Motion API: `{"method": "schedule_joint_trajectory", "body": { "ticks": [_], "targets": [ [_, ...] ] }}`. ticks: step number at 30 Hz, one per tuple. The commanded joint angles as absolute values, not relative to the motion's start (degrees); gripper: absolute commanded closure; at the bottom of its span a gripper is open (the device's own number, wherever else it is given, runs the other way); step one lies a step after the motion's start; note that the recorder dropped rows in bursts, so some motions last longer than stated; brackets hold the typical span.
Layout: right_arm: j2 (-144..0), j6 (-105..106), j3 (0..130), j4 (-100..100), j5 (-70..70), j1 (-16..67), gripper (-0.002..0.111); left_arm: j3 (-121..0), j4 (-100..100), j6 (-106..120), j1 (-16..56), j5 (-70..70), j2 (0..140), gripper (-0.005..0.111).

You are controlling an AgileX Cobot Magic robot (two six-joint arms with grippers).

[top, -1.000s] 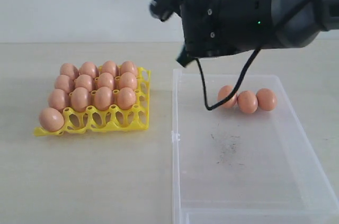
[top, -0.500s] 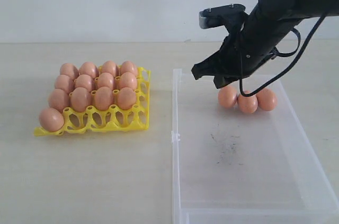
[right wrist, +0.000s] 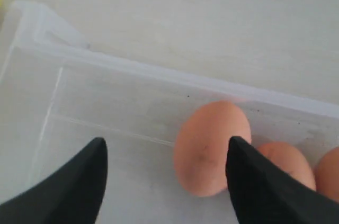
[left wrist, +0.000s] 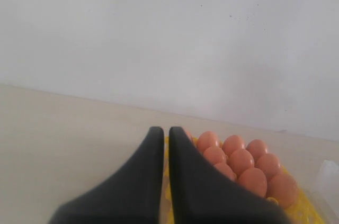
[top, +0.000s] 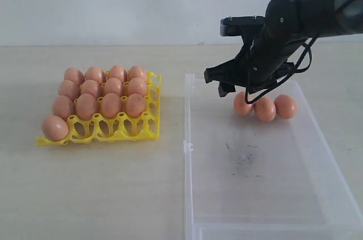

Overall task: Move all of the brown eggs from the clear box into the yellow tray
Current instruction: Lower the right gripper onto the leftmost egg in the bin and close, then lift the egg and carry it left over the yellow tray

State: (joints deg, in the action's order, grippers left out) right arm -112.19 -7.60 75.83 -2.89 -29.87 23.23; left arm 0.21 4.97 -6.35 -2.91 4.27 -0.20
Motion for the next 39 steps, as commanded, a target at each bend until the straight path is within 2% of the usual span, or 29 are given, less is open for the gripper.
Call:
{"method": "schedule_joint_trajectory", "body": {
  "ticks": [1, 20, 21, 23, 26, 28, 35, 39],
  "targets": [
    [-113.28, -8.97, 76.23, 0.0, -28.42, 21.66, 0.05, 0.0, 5.0, -6.42, -2.69, 3.95, 0.0, 0.103],
    [-120.76, -10.59, 77.13, -0.36, -23.82, 20.5, 0.051, 0.0, 5.0, -6.42, -2.69, 3.95, 0.0, 0.103],
    [-120.76, -10.59, 77.13, -0.36, -23.82, 20.5, 0.053, 0.0, 5.0, -6.42, -2.69, 3.95, 0.0, 0.103],
    [-120.76, -10.59, 77.28, -0.36, -24.09, 20.5, 0.066, 0.0, 5.0, -6.42, -2.69, 3.95, 0.0, 0.103],
    [-120.66, -7.07, 77.28, 0.0, -25.53, 20.5, 0.105, 0.0, 5.0, -6.42, -2.69, 3.95, 0.0, 0.103],
    [-120.66, -5.92, 77.28, 0.51, -26.08, 20.5, 0.108, 0.0, 5.0, -6.42, -2.69, 3.95, 0.0, 0.103],
    [-117.79, -5.46, 77.16, 1.81, -23.36, 20.84, 0.109, 0.0, 5.0, -6.42, -2.69, 3.95, 0.0, 0.103],
    [-112.78, -5.46, 73.32, 1.96, -14.95, 22.2, 0.109, 0.0, 5.0, -6.42, -2.69, 3.95, 0.0, 0.103]
  ]
}}
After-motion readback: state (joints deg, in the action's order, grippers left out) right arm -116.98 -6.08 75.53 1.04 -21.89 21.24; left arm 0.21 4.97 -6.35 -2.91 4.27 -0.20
